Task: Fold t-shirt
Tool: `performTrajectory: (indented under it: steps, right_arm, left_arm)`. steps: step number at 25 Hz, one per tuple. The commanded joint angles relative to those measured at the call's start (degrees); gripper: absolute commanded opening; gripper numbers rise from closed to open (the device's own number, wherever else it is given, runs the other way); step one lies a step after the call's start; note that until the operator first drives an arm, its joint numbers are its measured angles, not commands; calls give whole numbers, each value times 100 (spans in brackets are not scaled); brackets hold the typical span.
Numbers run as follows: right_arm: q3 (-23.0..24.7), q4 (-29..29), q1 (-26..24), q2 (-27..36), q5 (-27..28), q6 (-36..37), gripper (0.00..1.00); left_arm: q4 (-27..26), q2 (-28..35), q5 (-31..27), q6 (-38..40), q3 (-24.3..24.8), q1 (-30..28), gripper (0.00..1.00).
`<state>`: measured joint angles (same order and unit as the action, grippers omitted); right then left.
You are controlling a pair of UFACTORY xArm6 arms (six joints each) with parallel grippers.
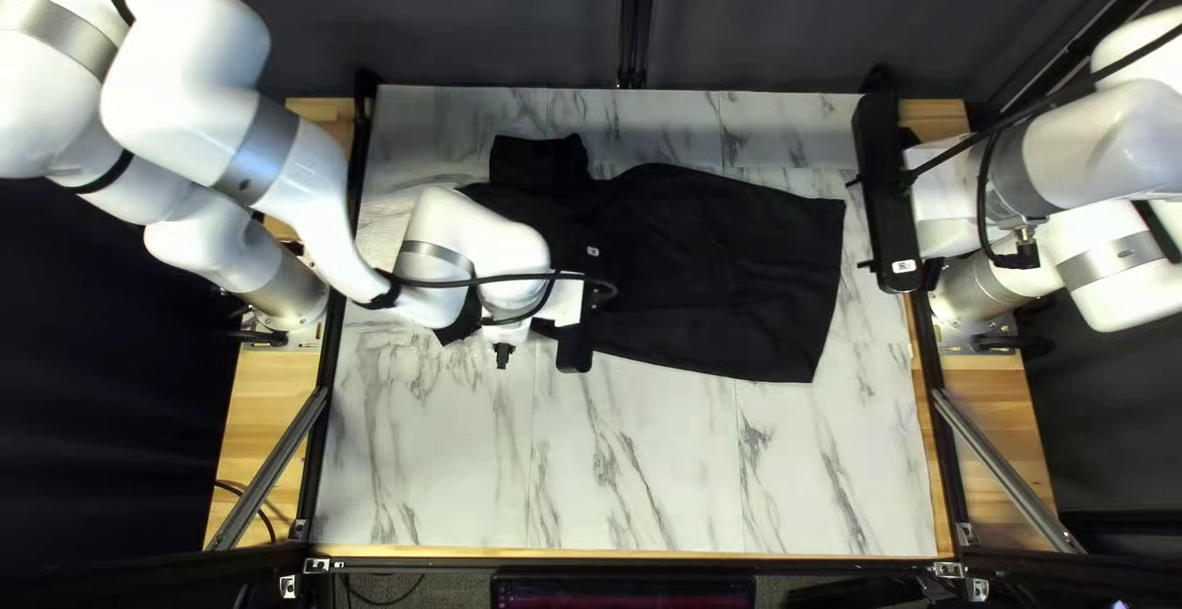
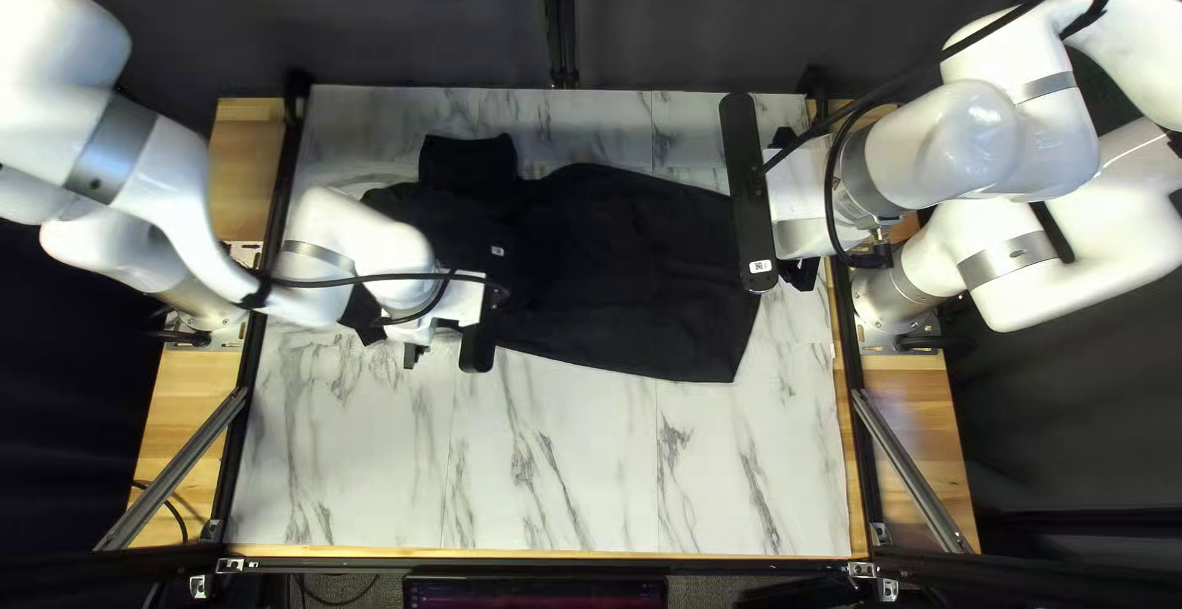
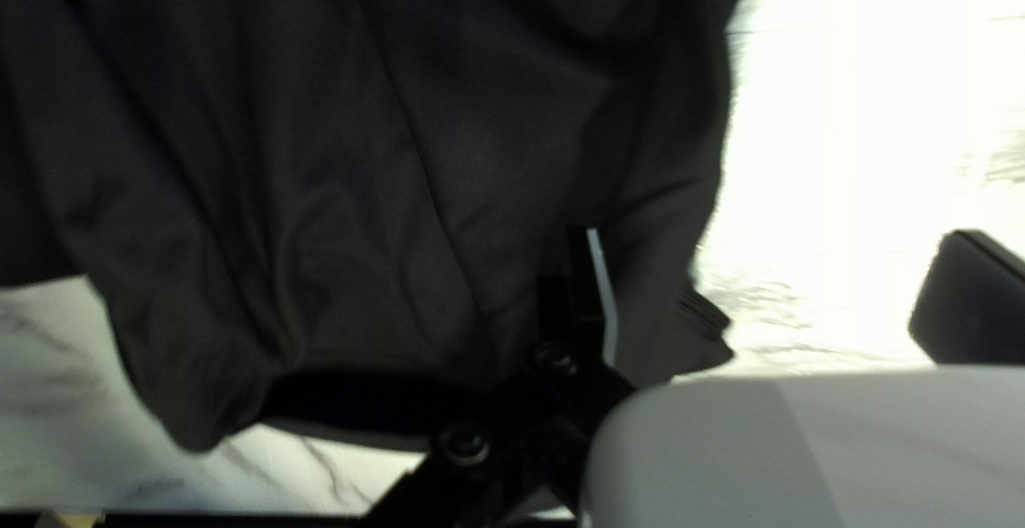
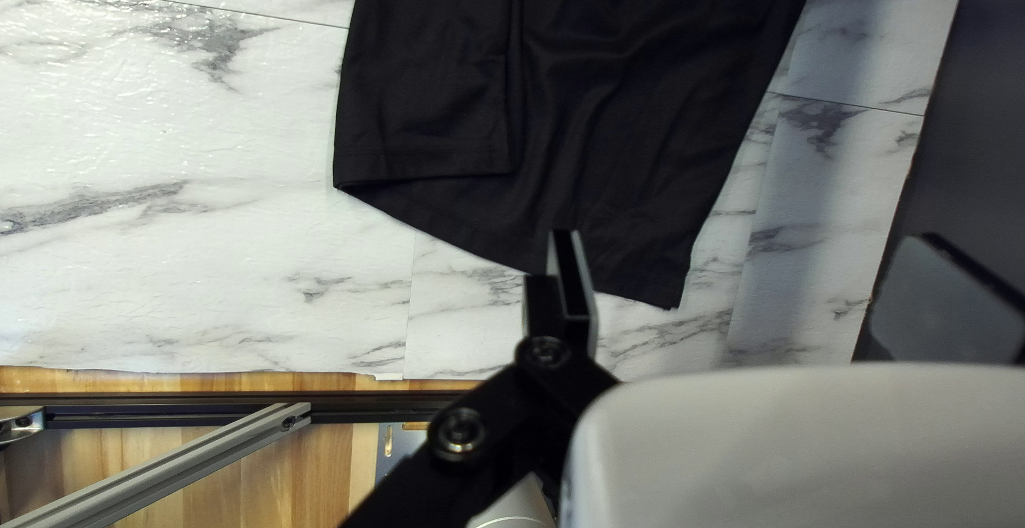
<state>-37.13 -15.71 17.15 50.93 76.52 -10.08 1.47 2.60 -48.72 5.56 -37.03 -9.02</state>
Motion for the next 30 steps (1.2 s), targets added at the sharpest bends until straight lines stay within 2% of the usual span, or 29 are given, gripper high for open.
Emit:
performTrajectory:
  steps: [1, 4, 12, 21, 22, 23, 24, 30]
  right_arm:
    - [0, 0, 0, 0, 0, 0, 100]
    - [0, 0, 0, 0, 0, 0, 100]
    - [0, 0, 0, 0, 0, 0, 100]
    - [0, 0, 0, 0, 0, 0, 100]
    - [0, 0, 0, 0, 0, 0, 100]
    - [0, 0, 0, 0, 0, 0, 100]
    - [0, 0, 0, 0, 0, 0, 100]
    - [0, 0, 0, 0, 0, 0, 100]
  left_arm:
    - [-163, -158, 267, -233, 200, 93, 0]
    - [-216, -143, 231, -224, 202, 53, 0]
    - [-141, -7, -586, 372, -482, -517, 0]
    - [-561, -318, -433, 789, -678, -932, 0]
    - [-603, -360, -430, 761, -716, -964, 3]
    - [-650, -397, -432, 713, -752, -988, 80]
    - [-717, -396, -449, 690, -782, -1032, 100]
    - [-703, -17, -733, 719, -763, -1082, 100]
